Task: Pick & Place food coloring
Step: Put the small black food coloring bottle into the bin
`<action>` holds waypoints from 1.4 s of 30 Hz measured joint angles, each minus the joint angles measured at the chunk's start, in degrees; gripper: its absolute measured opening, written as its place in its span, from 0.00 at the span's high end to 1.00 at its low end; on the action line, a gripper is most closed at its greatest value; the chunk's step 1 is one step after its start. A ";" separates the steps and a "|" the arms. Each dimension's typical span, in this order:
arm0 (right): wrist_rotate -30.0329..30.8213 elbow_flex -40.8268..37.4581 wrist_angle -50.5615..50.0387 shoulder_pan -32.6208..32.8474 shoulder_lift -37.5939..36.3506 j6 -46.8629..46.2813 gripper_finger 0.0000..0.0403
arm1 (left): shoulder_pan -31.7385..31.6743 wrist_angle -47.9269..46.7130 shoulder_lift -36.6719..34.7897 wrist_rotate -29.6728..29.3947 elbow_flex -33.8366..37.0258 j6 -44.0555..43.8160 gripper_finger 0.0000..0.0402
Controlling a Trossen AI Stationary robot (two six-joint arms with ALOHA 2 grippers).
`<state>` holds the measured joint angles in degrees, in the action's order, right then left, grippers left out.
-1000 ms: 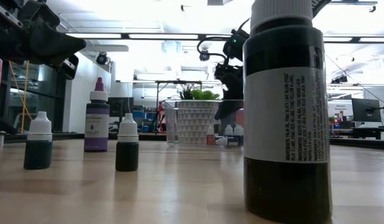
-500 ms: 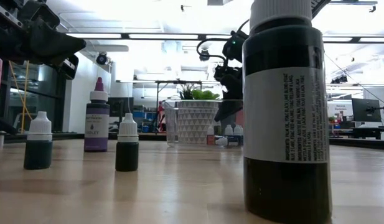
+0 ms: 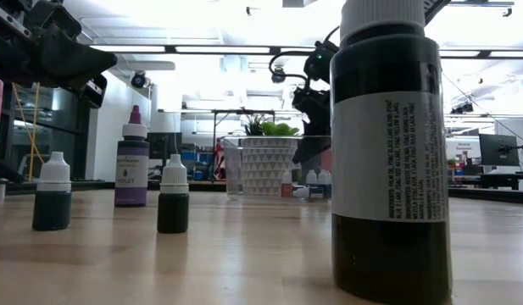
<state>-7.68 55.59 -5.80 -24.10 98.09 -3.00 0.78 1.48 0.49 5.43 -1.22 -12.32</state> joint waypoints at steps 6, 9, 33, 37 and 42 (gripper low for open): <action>-0.15 0.00 -0.53 0.00 -0.05 -0.73 0.92 | 0.00 0.02 0.00 0.02 0.00 0.00 1.00; -0.12 0.00 -0.61 0.00 0.16 -0.81 0.92 | 0.00 0.02 0.01 0.02 0.00 0.00 1.00; 2.87 -0.17 0.07 0.17 0.43 0.15 0.77 | -0.02 0.02 0.00 0.04 0.01 0.00 1.00; 3.32 -0.18 0.27 0.33 0.43 0.27 0.77 | -0.01 0.02 0.01 0.04 0.00 0.00 1.00; 4.11 0.20 0.14 0.70 0.01 0.37 0.77 | 0.00 0.02 0.00 0.06 -0.01 0.00 1.00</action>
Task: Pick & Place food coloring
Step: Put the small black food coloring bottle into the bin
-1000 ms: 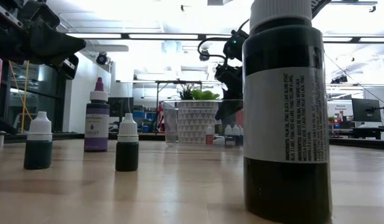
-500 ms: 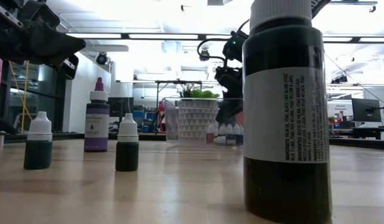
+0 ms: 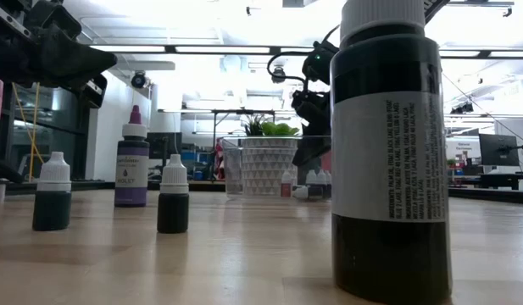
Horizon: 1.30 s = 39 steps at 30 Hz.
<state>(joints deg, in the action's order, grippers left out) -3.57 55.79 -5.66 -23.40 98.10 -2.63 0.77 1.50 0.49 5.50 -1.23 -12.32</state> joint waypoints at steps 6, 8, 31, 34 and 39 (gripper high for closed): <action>-0.05 3.75 -2.91 0.81 -2.16 3.22 0.77 | 0.00 -0.01 0.01 0.00 0.00 0.00 1.00; -0.62 5.32 -4.96 1.38 -2.64 4.53 0.77 | -0.02 0.00 0.00 -0.02 0.00 0.00 1.00; -3.61 25.08 -28.09 19.54 -2.41 17.95 0.65 | -0.02 -0.01 0.00 -0.02 0.02 0.00 1.00; -3.25 25.00 -26.98 21.41 -1.01 15.62 0.59 | -0.02 -0.01 0.01 -0.02 0.00 0.00 1.00; -3.05 25.22 -20.48 25.78 3.49 10.45 0.51 | 0.00 -0.02 0.00 -0.04 0.00 0.00 1.00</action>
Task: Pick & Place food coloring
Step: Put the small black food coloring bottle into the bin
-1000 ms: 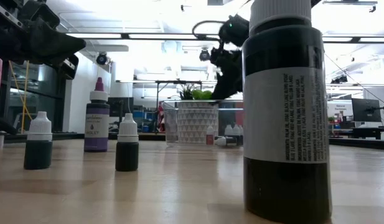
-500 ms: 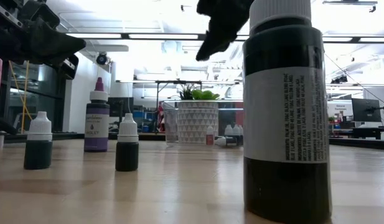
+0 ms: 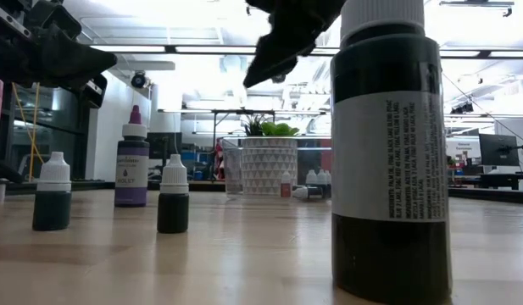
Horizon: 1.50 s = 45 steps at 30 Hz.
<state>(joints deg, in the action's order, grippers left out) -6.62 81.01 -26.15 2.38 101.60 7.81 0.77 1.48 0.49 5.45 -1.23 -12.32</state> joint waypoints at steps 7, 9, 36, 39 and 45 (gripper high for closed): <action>0.20 8.67 -0.21 5.79 10.43 -6.80 0.49 | -0.02 0.00 0.01 -0.02 0.00 0.00 1.00; 0.18 12.78 -1.72 7.17 13.52 -7.01 0.49 | -0.02 0.00 0.00 -0.02 0.00 0.00 1.00; 2.52 26.32 -9.40 16.37 30.51 -15.52 0.49 | -0.01 0.00 0.00 -0.02 0.02 0.00 1.00; 2.61 26.22 -9.29 16.43 30.95 -15.54 0.49 | -0.02 0.01 0.00 -0.03 0.01 0.00 1.00; 2.73 26.02 -9.64 16.43 30.84 -15.54 0.52 | -0.02 0.02 0.02 -0.02 0.02 0.00 1.00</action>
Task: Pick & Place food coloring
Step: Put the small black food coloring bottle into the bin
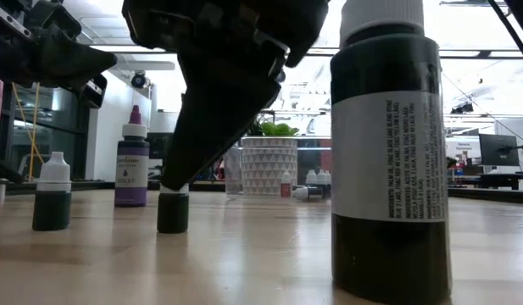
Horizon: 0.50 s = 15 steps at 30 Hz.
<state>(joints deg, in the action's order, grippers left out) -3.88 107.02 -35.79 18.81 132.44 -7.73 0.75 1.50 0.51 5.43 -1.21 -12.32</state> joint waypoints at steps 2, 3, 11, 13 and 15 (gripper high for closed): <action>-0.21 0.02 0.27 -0.02 -0.24 0.00 0.54 | 0.00 -0.02 -0.02 0.00 -0.02 0.00 1.00; -0.27 0.04 0.24 -0.02 -0.41 -0.02 0.55 | 0.01 0.00 -0.01 0.00 -0.01 0.00 1.00; -0.96 0.12 0.10 0.00 -0.52 -0.83 0.64 | 0.02 0.00 -0.02 0.00 -0.02 0.00 1.00; -0.89 0.15 0.44 0.00 -0.52 -1.06 0.66 | 0.01 0.00 -0.02 0.00 -0.01 0.00 1.00; -0.89 0.17 0.63 0.00 -0.54 -1.07 0.67 | 0.02 0.00 -0.01 0.00 -0.02 0.00 1.00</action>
<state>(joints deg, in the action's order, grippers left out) -4.78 107.20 -35.16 18.81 131.90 -8.80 0.77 1.50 0.50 5.43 -1.23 -12.32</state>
